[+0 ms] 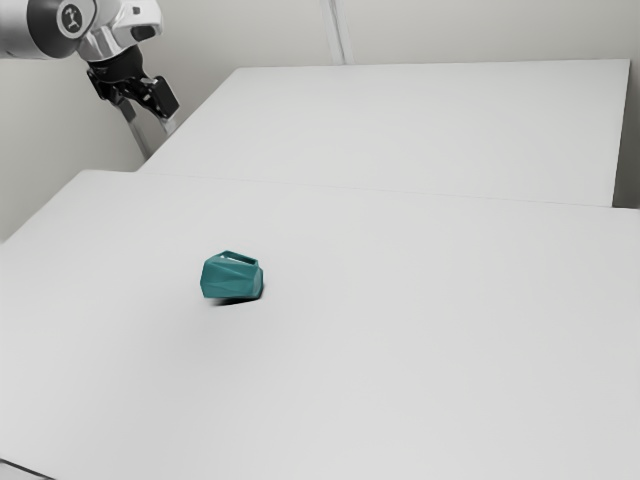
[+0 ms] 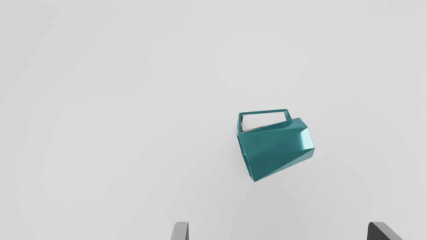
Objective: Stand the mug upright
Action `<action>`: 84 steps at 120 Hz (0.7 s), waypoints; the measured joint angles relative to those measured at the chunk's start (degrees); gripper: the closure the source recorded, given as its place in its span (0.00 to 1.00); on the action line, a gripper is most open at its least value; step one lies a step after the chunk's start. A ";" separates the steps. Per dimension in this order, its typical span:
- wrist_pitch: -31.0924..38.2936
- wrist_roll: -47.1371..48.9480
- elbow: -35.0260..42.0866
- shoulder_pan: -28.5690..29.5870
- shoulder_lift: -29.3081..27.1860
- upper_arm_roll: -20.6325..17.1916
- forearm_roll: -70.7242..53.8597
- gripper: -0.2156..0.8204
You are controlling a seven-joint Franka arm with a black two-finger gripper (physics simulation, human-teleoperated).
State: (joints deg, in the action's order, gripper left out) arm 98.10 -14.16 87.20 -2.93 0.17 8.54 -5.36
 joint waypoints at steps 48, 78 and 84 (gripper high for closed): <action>0.19 -0.06 0.93 -0.37 -0.70 0.20 -0.15 0.23; 4.61 0.12 7.39 -1.90 -2.80 1.43 0.66 0.23; 5.91 0.17 9.45 -2.53 -3.49 2.21 0.76 0.23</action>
State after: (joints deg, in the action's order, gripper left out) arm 104.01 -13.99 96.64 -5.46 -3.33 10.74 -4.60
